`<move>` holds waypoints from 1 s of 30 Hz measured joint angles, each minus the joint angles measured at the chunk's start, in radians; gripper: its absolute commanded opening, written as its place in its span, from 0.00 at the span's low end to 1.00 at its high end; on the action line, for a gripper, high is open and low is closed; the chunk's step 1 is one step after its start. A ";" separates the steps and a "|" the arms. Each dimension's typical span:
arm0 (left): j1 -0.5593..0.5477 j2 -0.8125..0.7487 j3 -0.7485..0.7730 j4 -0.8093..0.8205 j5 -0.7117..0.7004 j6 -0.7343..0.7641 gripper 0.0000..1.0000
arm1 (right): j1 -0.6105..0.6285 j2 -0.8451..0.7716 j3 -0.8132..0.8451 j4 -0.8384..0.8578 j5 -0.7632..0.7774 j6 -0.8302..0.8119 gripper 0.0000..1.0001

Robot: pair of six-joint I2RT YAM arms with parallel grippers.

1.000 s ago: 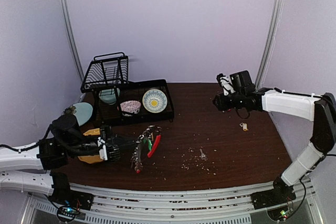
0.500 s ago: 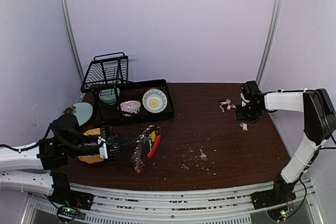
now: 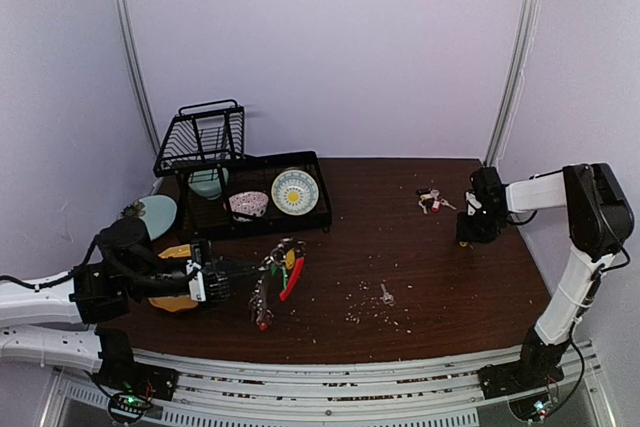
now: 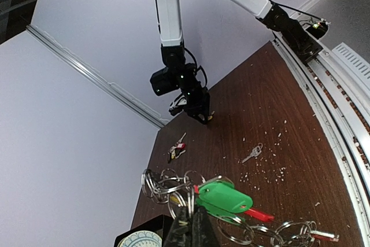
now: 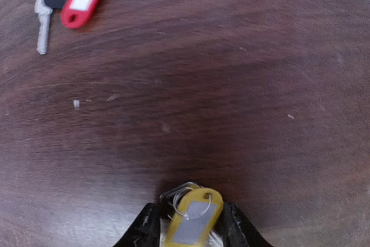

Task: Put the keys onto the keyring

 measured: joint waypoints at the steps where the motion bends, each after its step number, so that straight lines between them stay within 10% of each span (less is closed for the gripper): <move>1: 0.000 -0.002 0.000 -0.004 -0.001 -0.001 0.00 | 0.002 0.013 0.014 0.002 -0.019 -0.010 0.25; 7: 0.000 -0.019 0.000 -0.009 -0.002 -0.006 0.00 | 0.026 0.058 0.069 0.023 -0.061 -0.026 0.07; 16: 0.000 -0.029 0.000 -0.009 0.004 -0.019 0.00 | 0.344 0.077 0.115 -0.036 -0.127 -0.029 0.05; 30: 0.000 -0.051 0.002 -0.008 0.023 -0.036 0.00 | 0.547 -0.005 0.039 -0.029 -0.686 -0.048 0.05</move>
